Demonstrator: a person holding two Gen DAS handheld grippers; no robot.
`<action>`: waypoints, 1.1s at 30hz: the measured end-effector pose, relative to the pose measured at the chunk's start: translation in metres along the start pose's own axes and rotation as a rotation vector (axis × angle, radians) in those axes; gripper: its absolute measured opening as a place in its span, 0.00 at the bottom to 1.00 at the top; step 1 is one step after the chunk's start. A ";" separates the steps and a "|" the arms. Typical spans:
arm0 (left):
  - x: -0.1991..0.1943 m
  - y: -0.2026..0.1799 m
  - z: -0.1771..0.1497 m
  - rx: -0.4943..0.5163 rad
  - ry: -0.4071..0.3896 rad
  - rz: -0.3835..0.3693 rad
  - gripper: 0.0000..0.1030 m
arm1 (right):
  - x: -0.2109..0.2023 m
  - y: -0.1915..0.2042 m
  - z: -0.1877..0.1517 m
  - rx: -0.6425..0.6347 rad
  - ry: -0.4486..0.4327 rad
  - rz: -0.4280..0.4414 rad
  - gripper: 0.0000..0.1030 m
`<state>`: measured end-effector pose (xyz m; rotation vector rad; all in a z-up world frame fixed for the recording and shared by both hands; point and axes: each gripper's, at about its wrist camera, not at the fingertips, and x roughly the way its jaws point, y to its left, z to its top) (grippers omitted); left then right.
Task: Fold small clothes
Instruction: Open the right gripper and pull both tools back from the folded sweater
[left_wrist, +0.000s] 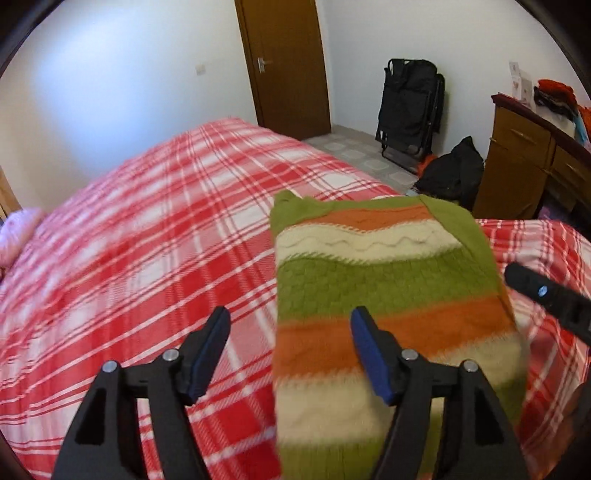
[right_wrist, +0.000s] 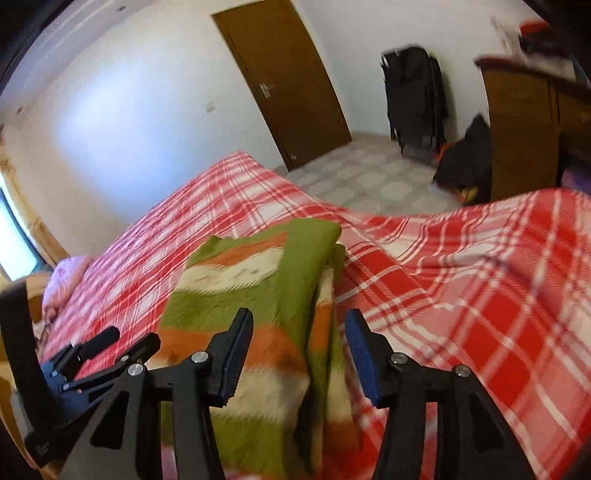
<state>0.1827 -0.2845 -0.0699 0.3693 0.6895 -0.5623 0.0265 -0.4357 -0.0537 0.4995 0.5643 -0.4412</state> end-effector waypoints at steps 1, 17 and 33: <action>-0.003 0.000 -0.001 0.005 -0.003 0.007 0.70 | -0.005 0.003 -0.003 -0.023 -0.007 -0.012 0.52; -0.096 0.002 -0.064 -0.062 -0.059 0.004 0.98 | -0.103 0.044 -0.072 -0.179 -0.069 -0.127 0.61; -0.205 0.005 -0.087 -0.051 -0.309 0.075 1.00 | -0.208 0.070 -0.087 -0.221 -0.279 -0.168 0.66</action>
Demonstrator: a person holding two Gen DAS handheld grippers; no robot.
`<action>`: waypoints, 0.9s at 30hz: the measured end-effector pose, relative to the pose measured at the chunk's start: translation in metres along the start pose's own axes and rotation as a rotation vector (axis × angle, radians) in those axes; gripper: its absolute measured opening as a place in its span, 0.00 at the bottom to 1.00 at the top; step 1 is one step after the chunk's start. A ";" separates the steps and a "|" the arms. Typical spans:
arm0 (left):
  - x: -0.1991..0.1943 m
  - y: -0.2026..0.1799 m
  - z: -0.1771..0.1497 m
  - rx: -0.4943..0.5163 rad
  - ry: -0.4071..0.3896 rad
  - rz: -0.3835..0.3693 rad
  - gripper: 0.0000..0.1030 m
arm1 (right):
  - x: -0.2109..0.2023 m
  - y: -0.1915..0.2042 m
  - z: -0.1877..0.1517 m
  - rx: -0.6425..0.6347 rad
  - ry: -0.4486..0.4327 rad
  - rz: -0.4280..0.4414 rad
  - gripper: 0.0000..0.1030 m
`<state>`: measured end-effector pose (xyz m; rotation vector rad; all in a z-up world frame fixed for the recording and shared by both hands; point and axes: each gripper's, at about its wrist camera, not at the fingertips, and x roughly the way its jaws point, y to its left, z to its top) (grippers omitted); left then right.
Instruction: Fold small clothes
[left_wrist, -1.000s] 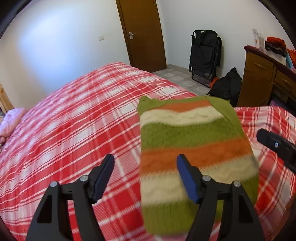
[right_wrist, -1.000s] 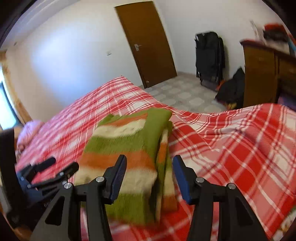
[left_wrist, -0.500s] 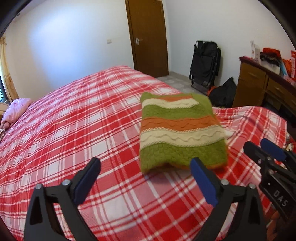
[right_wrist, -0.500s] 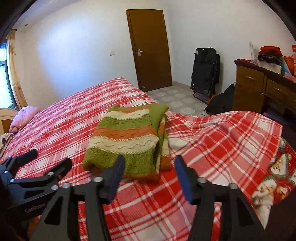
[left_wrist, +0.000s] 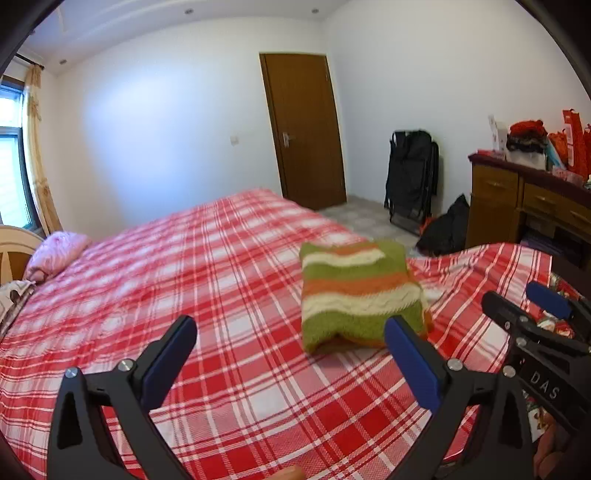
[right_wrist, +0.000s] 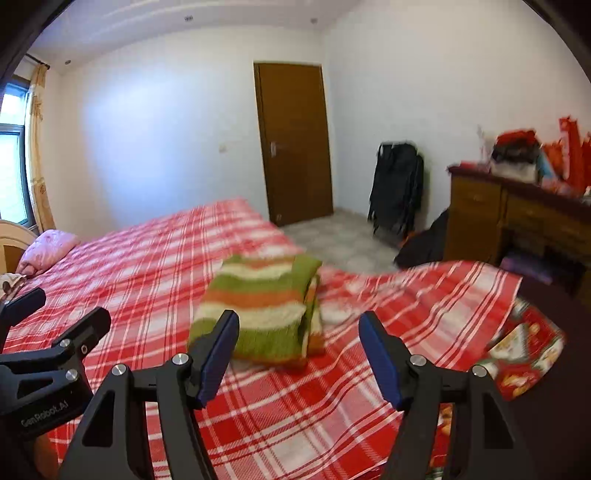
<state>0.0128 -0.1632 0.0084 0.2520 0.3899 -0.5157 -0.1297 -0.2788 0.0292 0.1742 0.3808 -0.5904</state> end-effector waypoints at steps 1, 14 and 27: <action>-0.004 0.000 0.002 -0.006 -0.008 -0.003 1.00 | -0.005 0.001 0.003 -0.007 -0.015 -0.005 0.66; -0.030 0.000 0.012 -0.035 -0.068 -0.024 1.00 | -0.037 0.009 0.018 -0.005 -0.086 0.006 0.68; -0.039 -0.002 0.014 -0.031 -0.103 -0.009 1.00 | -0.037 0.002 0.017 0.034 -0.076 0.013 0.68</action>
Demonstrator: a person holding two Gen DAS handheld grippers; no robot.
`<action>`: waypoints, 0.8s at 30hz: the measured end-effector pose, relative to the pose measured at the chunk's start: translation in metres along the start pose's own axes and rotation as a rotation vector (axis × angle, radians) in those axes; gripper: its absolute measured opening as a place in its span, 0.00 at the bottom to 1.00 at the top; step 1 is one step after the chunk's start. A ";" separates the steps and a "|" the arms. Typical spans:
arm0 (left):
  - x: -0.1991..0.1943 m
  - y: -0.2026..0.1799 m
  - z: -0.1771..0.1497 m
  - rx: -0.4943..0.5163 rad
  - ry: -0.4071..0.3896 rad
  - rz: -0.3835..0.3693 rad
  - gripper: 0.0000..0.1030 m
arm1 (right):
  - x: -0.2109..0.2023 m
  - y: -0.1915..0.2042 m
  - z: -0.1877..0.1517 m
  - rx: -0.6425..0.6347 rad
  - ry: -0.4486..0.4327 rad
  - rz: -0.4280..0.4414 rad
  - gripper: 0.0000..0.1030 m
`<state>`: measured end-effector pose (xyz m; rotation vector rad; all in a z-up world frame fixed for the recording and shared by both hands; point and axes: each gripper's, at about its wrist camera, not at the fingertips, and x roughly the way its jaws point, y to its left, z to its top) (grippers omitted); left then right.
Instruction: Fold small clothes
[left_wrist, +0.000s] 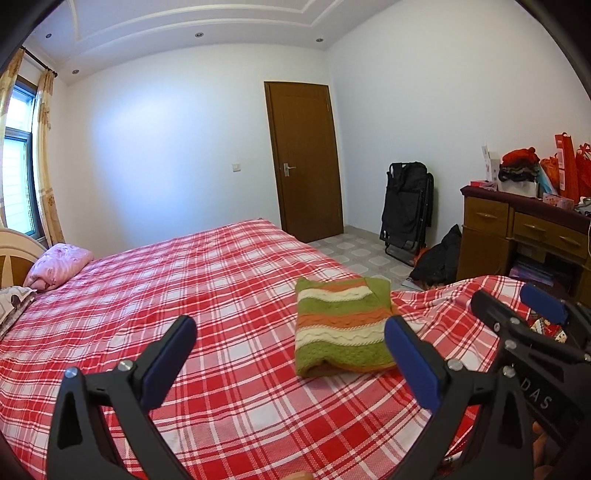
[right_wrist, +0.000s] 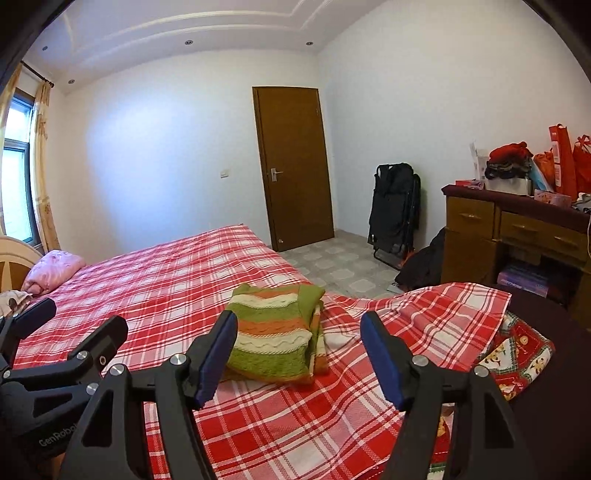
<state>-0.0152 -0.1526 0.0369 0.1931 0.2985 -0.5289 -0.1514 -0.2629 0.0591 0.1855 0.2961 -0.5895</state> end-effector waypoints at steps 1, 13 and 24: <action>0.000 -0.001 0.000 0.002 0.000 -0.005 1.00 | 0.000 -0.001 0.001 0.000 -0.001 0.000 0.68; 0.000 -0.007 0.000 0.016 0.001 -0.010 1.00 | 0.002 -0.005 -0.001 0.024 0.012 -0.002 0.68; -0.001 -0.007 -0.002 0.022 0.001 -0.015 1.00 | 0.004 -0.008 0.000 0.029 0.004 -0.008 0.68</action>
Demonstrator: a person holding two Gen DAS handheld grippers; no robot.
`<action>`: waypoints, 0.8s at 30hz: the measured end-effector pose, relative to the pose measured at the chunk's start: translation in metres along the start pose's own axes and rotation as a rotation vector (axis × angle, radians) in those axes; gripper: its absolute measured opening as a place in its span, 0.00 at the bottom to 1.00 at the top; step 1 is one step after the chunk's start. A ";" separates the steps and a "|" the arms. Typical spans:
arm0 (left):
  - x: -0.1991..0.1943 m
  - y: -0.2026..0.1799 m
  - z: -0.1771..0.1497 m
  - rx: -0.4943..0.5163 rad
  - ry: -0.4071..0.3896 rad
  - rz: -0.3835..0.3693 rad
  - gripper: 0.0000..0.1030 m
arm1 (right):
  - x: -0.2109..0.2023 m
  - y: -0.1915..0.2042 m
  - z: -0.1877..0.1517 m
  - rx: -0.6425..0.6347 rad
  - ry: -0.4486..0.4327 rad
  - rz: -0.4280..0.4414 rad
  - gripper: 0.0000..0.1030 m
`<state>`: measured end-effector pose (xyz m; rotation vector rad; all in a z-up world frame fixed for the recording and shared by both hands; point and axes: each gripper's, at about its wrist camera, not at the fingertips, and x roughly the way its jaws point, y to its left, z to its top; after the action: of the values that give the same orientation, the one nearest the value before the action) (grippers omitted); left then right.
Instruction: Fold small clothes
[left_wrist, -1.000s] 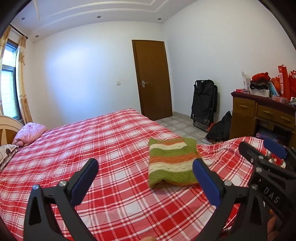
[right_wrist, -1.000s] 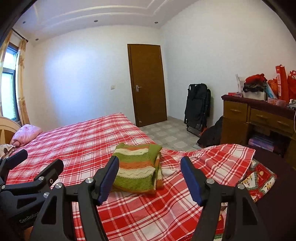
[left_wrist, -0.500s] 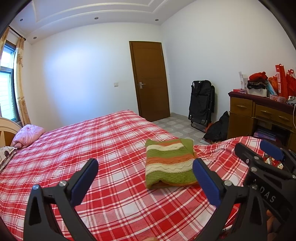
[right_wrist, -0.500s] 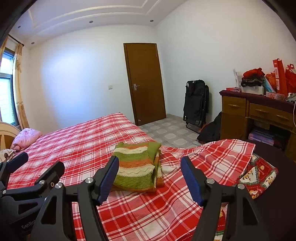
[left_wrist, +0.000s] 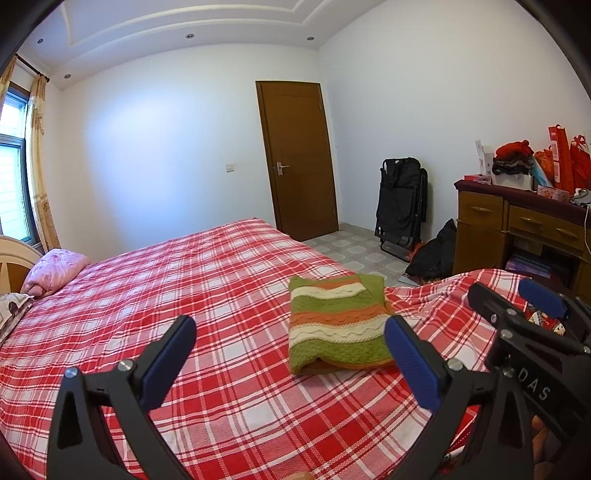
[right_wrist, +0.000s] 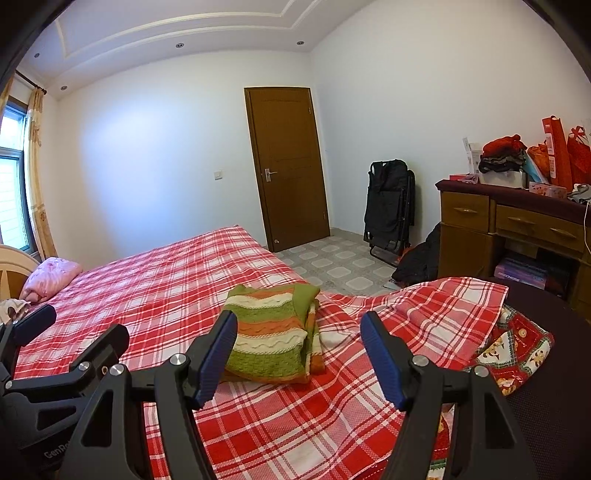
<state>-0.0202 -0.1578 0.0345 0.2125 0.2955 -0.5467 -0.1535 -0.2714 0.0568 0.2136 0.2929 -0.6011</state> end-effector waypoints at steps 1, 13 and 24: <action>0.000 0.000 0.000 0.000 0.000 0.001 1.00 | 0.000 0.000 0.000 -0.001 -0.001 0.000 0.68; 0.003 0.004 0.001 -0.004 0.004 0.007 1.00 | 0.001 -0.002 -0.001 0.010 -0.003 -0.009 0.68; 0.006 0.007 0.000 -0.004 0.014 0.006 1.00 | 0.003 -0.003 -0.003 0.015 0.004 -0.007 0.68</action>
<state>-0.0113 -0.1552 0.0329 0.2131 0.3097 -0.5384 -0.1533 -0.2752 0.0528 0.2280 0.2931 -0.6099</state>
